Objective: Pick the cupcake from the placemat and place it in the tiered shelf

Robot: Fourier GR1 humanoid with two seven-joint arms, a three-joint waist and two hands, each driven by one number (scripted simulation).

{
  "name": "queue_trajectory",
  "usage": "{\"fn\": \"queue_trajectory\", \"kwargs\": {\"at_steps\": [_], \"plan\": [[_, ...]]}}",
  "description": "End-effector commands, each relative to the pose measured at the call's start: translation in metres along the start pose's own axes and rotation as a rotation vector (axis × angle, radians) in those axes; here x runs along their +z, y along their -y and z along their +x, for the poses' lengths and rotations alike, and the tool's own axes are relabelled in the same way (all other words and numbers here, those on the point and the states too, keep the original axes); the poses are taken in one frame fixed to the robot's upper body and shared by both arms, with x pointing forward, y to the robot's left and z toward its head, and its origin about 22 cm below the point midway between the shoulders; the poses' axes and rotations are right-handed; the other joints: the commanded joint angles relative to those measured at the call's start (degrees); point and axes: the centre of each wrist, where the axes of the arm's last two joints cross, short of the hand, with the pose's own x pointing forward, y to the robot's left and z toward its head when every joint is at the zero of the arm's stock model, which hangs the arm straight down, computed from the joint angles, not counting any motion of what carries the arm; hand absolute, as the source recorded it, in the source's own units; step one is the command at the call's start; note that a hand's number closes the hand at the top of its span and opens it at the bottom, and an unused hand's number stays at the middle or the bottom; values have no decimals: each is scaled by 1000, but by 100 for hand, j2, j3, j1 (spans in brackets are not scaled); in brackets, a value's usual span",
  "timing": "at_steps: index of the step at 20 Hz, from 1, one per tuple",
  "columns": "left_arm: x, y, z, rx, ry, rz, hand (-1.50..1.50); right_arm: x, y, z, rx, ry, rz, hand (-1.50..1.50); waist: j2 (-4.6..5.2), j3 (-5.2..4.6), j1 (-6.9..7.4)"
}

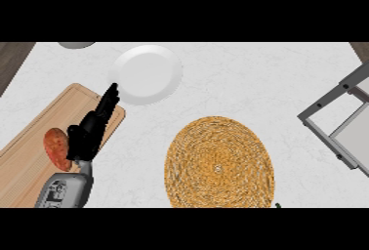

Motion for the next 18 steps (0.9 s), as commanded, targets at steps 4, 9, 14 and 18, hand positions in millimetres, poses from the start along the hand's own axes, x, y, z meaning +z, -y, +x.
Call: {"fn": "queue_trajectory", "kwargs": {"at_steps": [4, 9, 14, 18], "plan": [[-2, 14, 0, -22, 13, 4, 0, -10, 38, 23, -267, -67, -147, -150, 7, -2, 19], [3, 14, 2, -8, 2, -10, 0, 18, 109, 46, -250, -161, -273, -150, 27, 11, 31], [-2, 4, -4, -8, 5, 1, 0, 47, 142, 43, -176, -332, -216, -150, 48, 25, -22], [-5, 3, -1, 1, 21, 14, 0, 65, 157, 40, -124, -362, -192, -150, 70, 46, -46]]}}
